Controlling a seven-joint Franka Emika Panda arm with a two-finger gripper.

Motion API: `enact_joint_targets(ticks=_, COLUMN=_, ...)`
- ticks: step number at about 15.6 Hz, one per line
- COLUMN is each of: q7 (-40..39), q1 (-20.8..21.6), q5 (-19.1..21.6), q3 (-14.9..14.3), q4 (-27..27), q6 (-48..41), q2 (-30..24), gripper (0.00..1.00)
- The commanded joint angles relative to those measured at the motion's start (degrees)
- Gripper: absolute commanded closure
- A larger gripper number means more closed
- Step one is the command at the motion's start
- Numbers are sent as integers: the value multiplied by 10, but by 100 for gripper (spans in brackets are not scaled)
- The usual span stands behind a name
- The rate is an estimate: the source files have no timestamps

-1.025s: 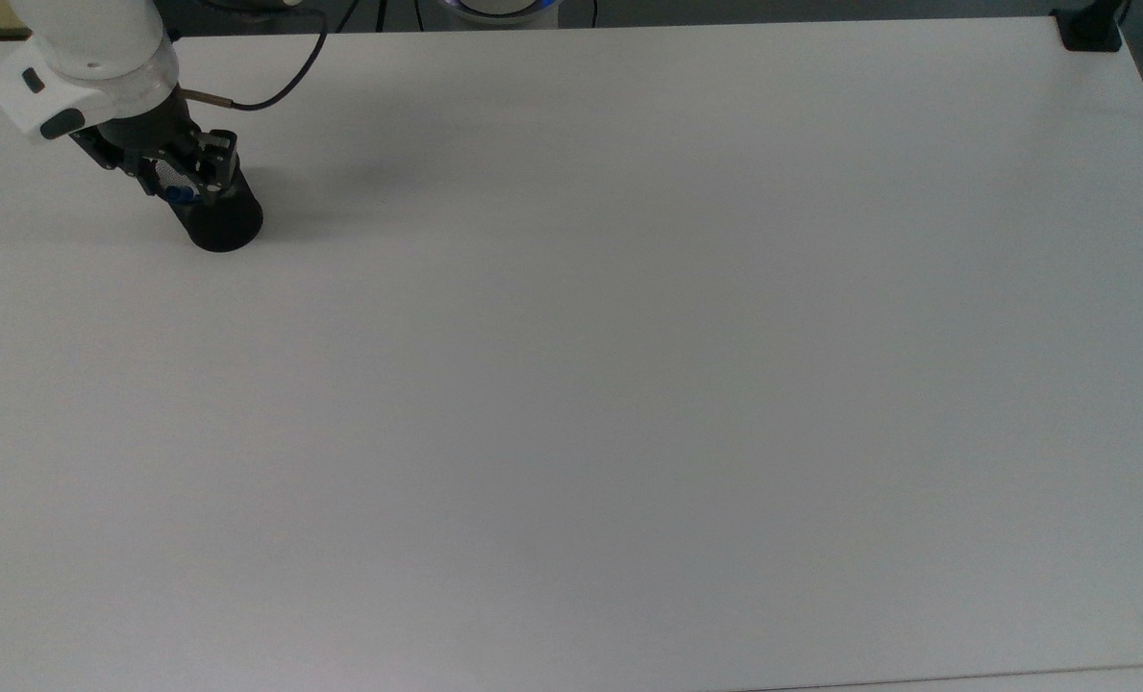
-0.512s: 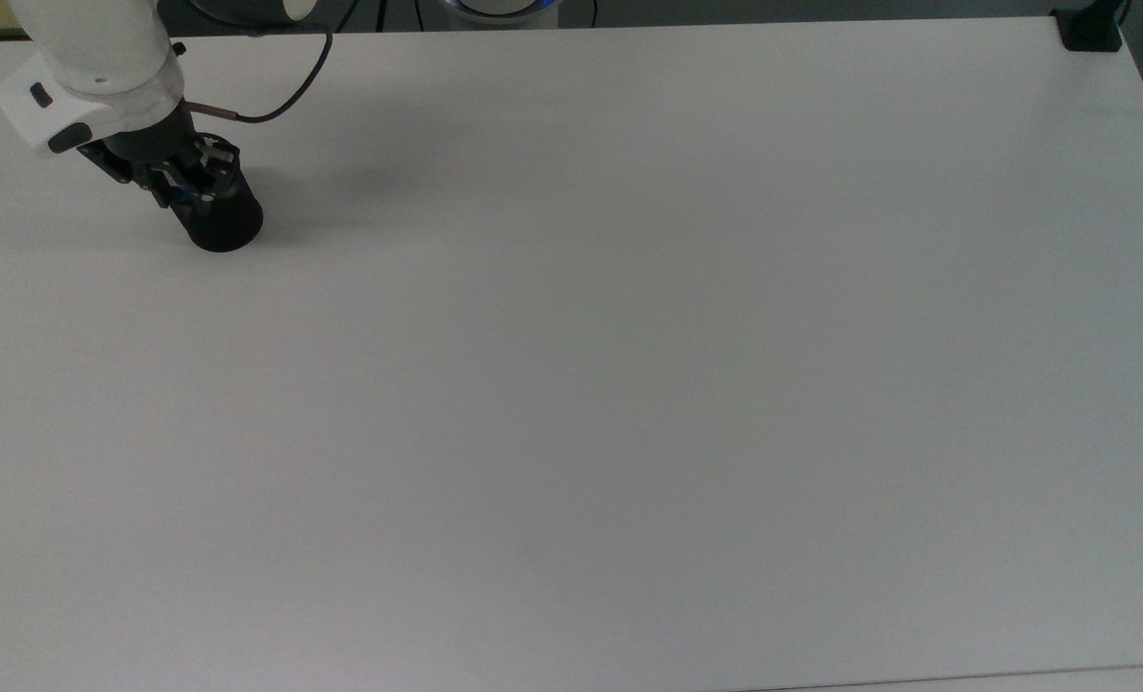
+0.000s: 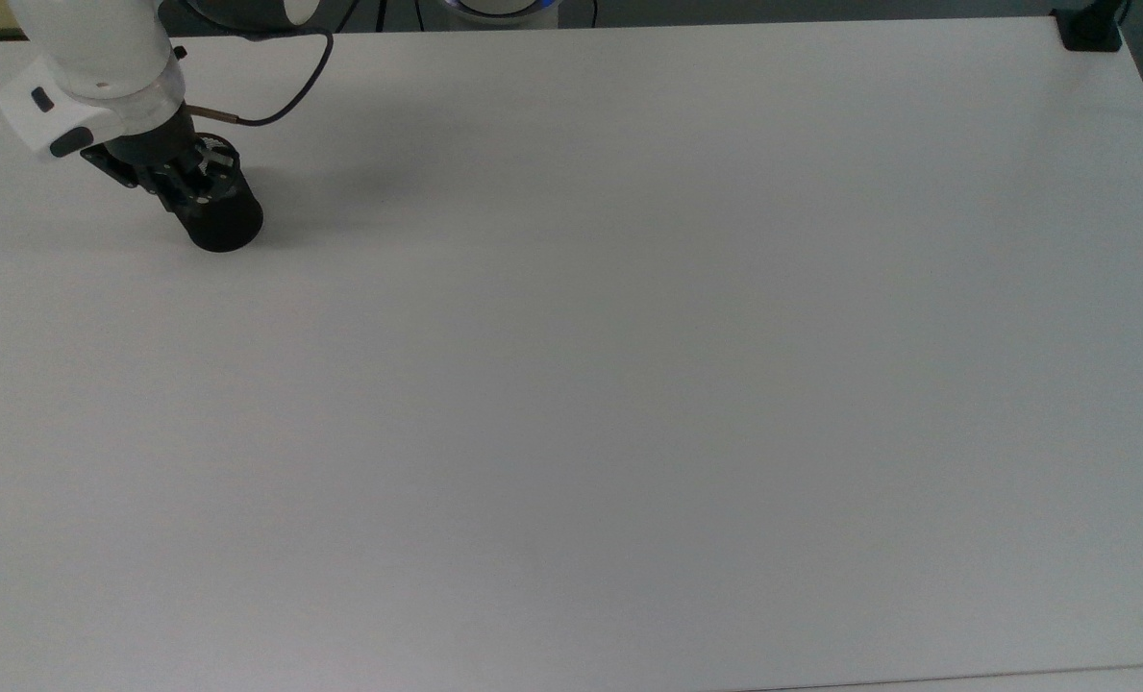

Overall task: Remove the marker
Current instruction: 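Lower the gripper into the cup and close it on the blue marker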

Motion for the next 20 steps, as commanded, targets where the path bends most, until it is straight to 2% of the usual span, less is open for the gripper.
enact_joint_targets(ticks=1, q7=-13, q1=5, q5=-3, q3=-6, q4=-5, q6=7, q2=-20, gripper=76)
enact_joint_targets(ticks=4, q7=-13, q1=3, q5=-2, q3=-7, q4=-3, q6=7, q2=-26, gripper=80)
enact_joint_targets(ticks=7, q7=-13, q1=4, q5=-3, q3=-7, q4=-6, q6=6, q2=-26, gripper=79)
enact_joint_targets(ticks=9, q7=-16, q1=6, q5=-3, q3=-6, q4=-12, q6=2, q2=-24, gripper=66)
enact_joint_targets(ticks=10, q7=-27, q1=6, q5=-4, q3=-6, q4=-14, q6=1, q2=-23, gripper=65)
enact_joint_targets(ticks=13, q7=-36, q1=5, q5=-3, q3=-7, q4=-11, q6=-4, q2=-26, gripper=82)
enact_joint_targets(ticks=20, q7=-36, q1=4, q5=-3, q3=-7, q4=-11, q6=-9, q2=-30, gripper=100)
